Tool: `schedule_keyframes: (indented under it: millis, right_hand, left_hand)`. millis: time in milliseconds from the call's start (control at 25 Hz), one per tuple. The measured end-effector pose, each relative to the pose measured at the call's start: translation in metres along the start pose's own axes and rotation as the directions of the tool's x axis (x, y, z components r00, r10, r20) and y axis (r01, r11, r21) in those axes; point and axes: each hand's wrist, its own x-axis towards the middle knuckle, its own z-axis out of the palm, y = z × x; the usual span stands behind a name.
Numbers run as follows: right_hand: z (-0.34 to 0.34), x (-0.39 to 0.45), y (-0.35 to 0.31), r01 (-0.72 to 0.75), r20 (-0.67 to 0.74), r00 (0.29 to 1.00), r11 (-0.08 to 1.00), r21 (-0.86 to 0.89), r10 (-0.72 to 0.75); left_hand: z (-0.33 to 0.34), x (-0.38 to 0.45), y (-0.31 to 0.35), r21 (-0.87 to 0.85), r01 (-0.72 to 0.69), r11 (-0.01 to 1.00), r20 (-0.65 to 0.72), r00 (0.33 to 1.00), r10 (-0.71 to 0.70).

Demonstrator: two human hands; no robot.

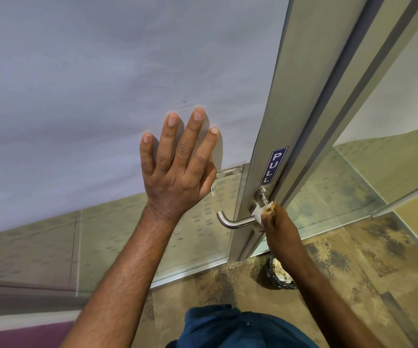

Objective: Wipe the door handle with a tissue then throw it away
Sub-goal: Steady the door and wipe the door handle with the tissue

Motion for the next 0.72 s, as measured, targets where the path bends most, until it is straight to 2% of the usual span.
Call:
schedule_keyframes:
  millis: [120, 160, 280, 440, 600, 720]
  right_hand:
    - [-0.001, 0.006, 0.001, -0.119, -0.011, 0.992, 0.953, 0.278, 0.127]
    - [-0.001, 0.01, 0.003, -0.135, -0.012, 0.989, 0.941, 0.31, 0.145]
    - [0.001, 0.024, 0.003, -0.091, -0.069, 0.991, 0.963, 0.254, 0.112]
    - [0.002, 0.031, -0.006, -0.085, -0.178, 0.974, 0.957, 0.278, 0.138]
    - [0.0, 0.023, 0.001, -0.119, -0.093, 0.98, 0.896, 0.429, 0.174]
    - [-0.004, 0.017, 0.002, -0.142, 0.013, 0.988, 0.892, 0.429, 0.151]
  left_hand:
    - [0.001, 0.0, 0.0, -0.003, 0.003, 1.0, -0.001, 1.0, -0.003]
    - [0.001, 0.0, 0.0, 0.0, 0.005, 1.0, -0.001, 1.0, -0.005]
    - [0.001, 0.0, 0.0, -0.012, 0.008, 1.0, -0.001, 1.0, -0.008]
    - [0.0, 0.001, 0.0, -0.009, 0.004, 1.0, 0.008, 1.0, -0.004]
    - [-0.001, 0.0, 0.0, -0.013, 0.008, 1.0, 0.013, 1.0, -0.008]
    - [-0.001, 0.001, 0.0, -0.009, 0.007, 1.0, 0.013, 1.0, -0.007]
